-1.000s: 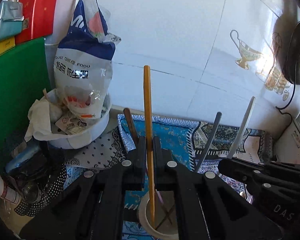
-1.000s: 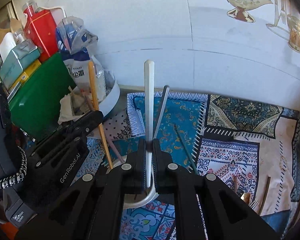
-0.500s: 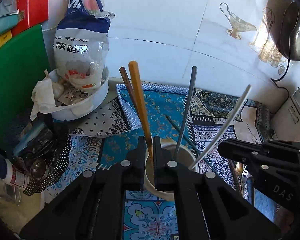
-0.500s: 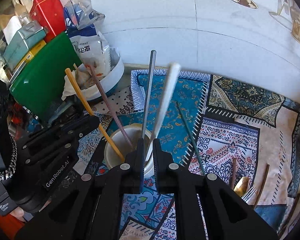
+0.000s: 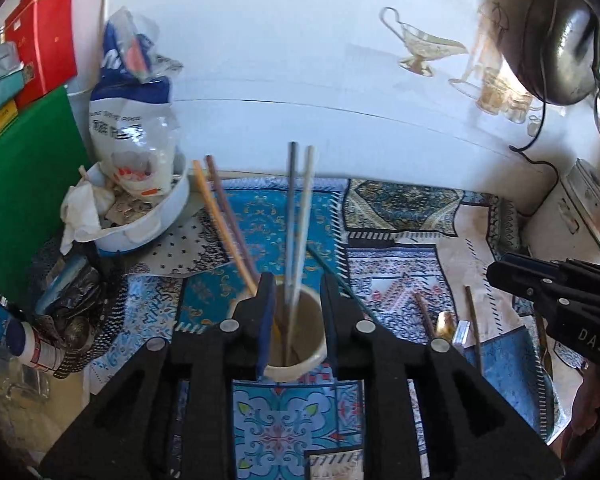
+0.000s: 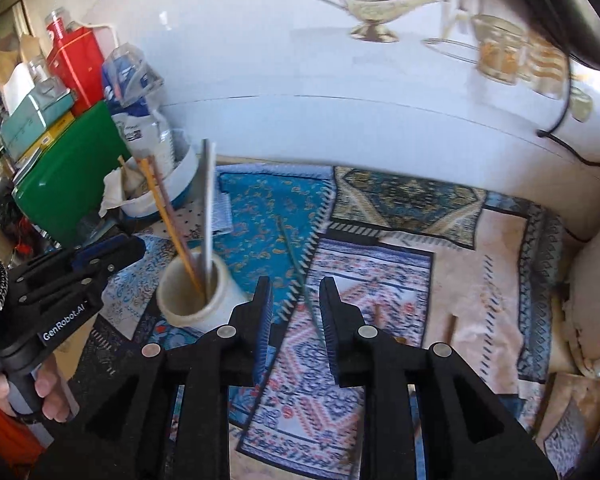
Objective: Organize utensils
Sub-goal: 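Grasp the green chopstick with the left tool while the right tool grasps a brown chopstick, then lift and carry the green chopstick with the left tool while the right tool carries the brown chopstick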
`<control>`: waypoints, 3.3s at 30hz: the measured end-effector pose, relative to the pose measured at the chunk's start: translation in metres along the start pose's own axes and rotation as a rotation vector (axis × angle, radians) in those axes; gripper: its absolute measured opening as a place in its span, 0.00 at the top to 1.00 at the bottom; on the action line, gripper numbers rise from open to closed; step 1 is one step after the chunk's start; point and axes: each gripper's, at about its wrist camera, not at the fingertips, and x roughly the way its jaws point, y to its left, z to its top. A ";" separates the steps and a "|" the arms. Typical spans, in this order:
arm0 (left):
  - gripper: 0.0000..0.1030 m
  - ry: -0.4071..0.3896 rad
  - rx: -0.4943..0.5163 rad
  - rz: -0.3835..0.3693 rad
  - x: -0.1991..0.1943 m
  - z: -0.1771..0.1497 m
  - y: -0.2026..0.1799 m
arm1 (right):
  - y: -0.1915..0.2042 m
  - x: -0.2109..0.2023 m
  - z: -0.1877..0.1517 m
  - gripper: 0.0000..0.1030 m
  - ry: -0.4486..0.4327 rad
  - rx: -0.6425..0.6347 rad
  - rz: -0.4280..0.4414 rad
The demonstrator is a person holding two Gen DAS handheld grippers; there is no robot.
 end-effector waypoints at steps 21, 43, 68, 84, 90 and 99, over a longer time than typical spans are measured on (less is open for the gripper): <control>0.74 0.366 0.037 0.007 0.167 -0.057 -0.109 | -0.126 0.022 -0.089 0.69 0.201 0.149 -0.161; 0.98 0.419 0.119 -0.030 0.161 -0.096 -0.085 | -0.130 0.078 -0.132 0.88 0.343 0.190 -0.095; 0.83 0.510 0.253 -0.086 0.153 -0.087 -0.075 | -0.206 0.056 -0.135 0.88 0.374 0.244 -0.099; 0.75 0.490 0.314 -0.057 0.206 -0.044 -0.111 | -0.195 0.092 -0.096 0.85 0.354 0.232 -0.129; 0.77 0.483 0.357 -0.067 0.210 -0.040 -0.140 | -0.179 0.105 -0.089 0.90 0.351 0.186 -0.167; 0.96 0.508 0.370 -0.103 0.201 -0.058 -0.171 | -0.150 0.108 -0.089 0.94 0.388 0.177 -0.128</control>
